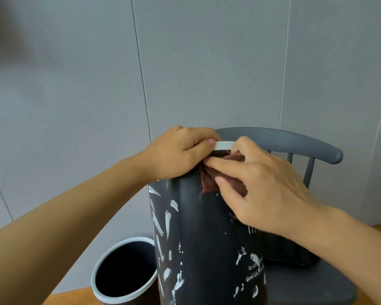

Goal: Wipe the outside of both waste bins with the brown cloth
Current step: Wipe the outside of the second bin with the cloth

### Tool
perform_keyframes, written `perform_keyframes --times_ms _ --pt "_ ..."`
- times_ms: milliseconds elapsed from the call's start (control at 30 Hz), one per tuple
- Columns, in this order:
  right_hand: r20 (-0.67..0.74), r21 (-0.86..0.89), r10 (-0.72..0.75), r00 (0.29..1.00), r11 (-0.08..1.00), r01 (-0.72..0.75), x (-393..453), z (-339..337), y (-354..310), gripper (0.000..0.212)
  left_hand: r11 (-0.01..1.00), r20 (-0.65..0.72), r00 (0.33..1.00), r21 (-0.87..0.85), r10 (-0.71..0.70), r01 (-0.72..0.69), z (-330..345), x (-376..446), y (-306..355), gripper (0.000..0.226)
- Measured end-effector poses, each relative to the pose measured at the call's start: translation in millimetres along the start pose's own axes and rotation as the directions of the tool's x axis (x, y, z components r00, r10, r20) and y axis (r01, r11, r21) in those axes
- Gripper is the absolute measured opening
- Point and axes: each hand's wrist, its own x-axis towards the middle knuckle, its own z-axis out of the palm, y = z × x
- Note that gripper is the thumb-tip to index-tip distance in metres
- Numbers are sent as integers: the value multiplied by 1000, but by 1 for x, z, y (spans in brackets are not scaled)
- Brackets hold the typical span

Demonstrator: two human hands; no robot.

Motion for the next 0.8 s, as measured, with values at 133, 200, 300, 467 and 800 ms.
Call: perform_keyframes --times_ms 133,200,300,467,800 --pt "165 50 -186 969 982 180 -22 -2 -6 26 1000 -2 1000 -12 -11 11 -1 -2 -3 31" --pt "113 51 -146 983 989 141 -17 0 -3 26 1000 -13 1000 -5 -4 4 -1 -2 -2 31" --pt "-81 67 26 996 998 -21 -2 4 2 32 1000 -16 1000 -2 11 -11 1 0 1 30" --pt "142 119 -181 973 979 165 -34 4 -5 28 1000 -28 999 -27 -16 15 0 0 -5 31" --pt "-135 33 39 990 999 -35 -17 17 6 38 999 -67 998 36 0 2 5 4 -7 30"
